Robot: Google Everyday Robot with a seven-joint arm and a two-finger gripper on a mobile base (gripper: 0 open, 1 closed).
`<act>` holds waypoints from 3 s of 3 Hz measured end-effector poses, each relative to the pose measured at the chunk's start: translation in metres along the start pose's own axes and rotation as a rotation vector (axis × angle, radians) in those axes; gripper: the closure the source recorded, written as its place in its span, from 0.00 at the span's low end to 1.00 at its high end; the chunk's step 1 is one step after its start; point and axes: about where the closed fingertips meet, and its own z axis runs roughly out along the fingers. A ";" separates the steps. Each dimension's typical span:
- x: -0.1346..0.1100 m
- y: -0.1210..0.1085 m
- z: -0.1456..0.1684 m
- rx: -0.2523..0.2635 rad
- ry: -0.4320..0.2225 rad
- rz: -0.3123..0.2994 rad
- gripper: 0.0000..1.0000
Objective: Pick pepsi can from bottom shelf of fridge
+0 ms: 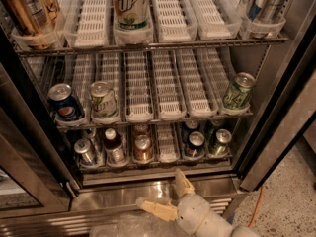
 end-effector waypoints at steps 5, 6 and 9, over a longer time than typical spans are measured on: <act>-0.054 -0.075 -0.085 0.359 -0.141 -0.181 0.00; -0.048 -0.089 -0.081 0.385 -0.148 -0.200 0.00; -0.038 -0.103 -0.078 0.449 -0.138 -0.258 0.00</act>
Offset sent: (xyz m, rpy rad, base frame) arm -0.0019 -0.0096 -0.0176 -0.0177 0.0096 -0.0412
